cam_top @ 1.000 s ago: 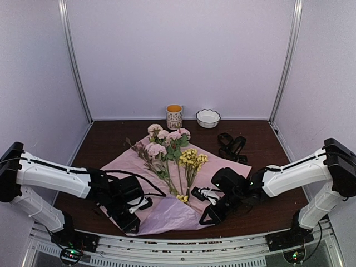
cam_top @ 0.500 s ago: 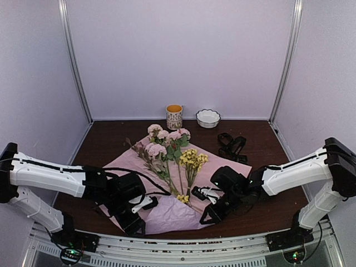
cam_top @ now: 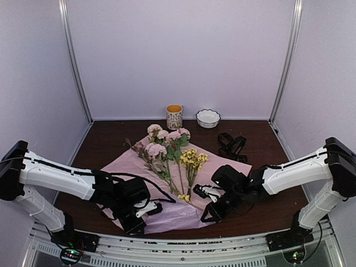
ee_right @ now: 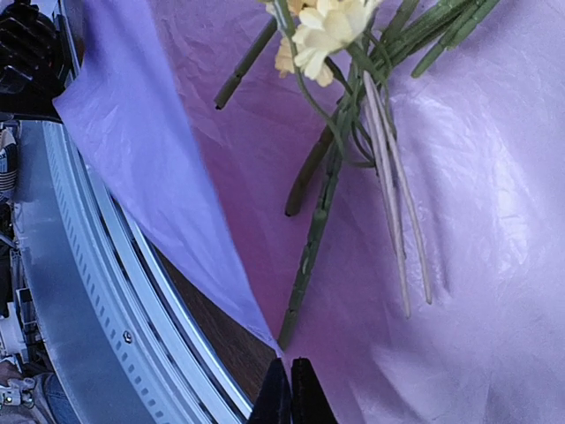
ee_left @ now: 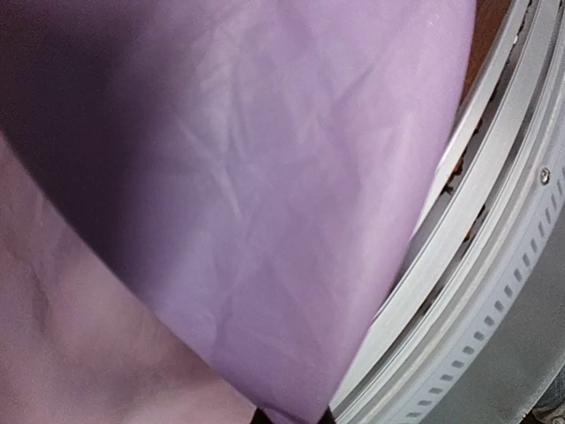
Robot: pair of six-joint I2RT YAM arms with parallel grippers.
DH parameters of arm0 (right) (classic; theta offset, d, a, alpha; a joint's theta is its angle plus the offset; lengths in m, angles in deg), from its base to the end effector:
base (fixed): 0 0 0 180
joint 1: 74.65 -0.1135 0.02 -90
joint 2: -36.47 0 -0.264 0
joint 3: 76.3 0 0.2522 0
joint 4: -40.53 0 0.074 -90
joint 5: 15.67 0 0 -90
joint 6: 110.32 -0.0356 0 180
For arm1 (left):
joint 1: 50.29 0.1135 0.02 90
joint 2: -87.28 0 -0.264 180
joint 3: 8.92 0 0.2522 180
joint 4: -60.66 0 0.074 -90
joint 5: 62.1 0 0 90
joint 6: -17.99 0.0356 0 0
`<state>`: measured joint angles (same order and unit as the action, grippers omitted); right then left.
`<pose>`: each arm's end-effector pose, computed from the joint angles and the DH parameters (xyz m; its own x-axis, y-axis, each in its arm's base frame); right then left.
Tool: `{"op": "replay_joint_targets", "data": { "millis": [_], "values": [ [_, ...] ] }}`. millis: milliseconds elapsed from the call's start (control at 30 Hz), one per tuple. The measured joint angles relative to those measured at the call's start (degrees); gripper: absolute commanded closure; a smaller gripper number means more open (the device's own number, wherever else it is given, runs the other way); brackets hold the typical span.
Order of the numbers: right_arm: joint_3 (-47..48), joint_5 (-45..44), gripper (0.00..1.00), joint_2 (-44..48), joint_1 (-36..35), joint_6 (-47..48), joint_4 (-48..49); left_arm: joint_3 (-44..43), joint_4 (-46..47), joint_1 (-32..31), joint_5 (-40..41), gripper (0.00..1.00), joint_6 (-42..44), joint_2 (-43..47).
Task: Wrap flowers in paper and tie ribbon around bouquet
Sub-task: Press the fold line of the 1/4-folded wrapping paper.
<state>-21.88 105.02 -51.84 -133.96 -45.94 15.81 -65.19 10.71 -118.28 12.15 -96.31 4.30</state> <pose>0.1253 0.2467 0.1475 -0.7713 -0.5710 -0.2813 -0.6007 0.5070 0.6181 0.0802 -0.2243 0.1568 -0.7092 0.6976 -0.1016 0.6846 0.6470 -0.3357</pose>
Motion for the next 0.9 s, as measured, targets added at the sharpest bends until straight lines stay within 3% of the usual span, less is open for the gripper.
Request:
{"op": "replay_joint_targets", "data": {
  "millis": [467, 500, 567, 667, 800, 900],
  "values": [
    [1.5, 0.1, 1.00, -0.5, 2.5, 6.0, -4.2, -4.3, -2.0, 0.0, 3.3, 1.00, 2.6, -7.5],
    [1.4, 0.1, 0.98, -0.7, 2.7, 6.2, -4.5, -4.5, -1.9, 0.0, 3.3, 1.00, 2.8, -7.6],
    [1.4, 0.1, 0.84, -0.9, 2.9, 6.4, -4.5, -4.5, -1.7, 0.0, 3.3, 1.00, 3.0, -7.6],
    [1.1, 1.0, 0.78, -0.9, 3.2, 6.3, -4.6, -4.5, -2.1, 0.0, 3.3, 1.00, 3.5, -7.6],
    [-0.8, 2.4, 0.78, 0.3, 3.7, 6.4, -4.2, -4.5, -2.5, 0.0, 3.3, 1.00, 3.9, -7.6],
    [-2.6, 3.0, 0.87, 2.0, 3.7, 5.9, -4.0, -4.5, -2.6, 0.0, 3.3, 1.00, 4.3, -7.6]
  ]
}}
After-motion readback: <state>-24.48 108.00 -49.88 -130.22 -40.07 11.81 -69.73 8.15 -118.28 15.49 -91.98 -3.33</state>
